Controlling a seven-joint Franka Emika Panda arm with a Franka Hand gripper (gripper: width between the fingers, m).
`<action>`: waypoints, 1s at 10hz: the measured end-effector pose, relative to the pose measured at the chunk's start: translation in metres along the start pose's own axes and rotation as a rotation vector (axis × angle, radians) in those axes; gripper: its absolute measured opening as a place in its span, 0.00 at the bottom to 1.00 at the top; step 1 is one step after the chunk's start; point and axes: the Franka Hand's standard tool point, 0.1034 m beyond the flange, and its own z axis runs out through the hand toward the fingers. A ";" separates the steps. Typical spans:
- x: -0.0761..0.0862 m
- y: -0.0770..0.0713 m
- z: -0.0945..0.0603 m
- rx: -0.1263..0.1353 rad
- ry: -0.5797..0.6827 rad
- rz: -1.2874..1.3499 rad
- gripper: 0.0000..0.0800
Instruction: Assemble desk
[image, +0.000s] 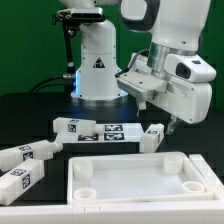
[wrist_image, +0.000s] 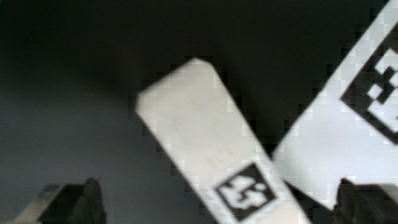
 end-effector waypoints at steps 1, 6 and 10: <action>-0.008 0.007 -0.001 0.000 -0.005 0.104 0.81; -0.007 0.004 0.003 -0.010 0.011 0.539 0.81; 0.009 -0.008 0.011 0.066 0.095 1.266 0.81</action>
Offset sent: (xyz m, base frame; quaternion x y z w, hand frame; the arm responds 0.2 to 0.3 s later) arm 0.0000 0.0000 0.0000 0.0000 0.0000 0.1938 0.9810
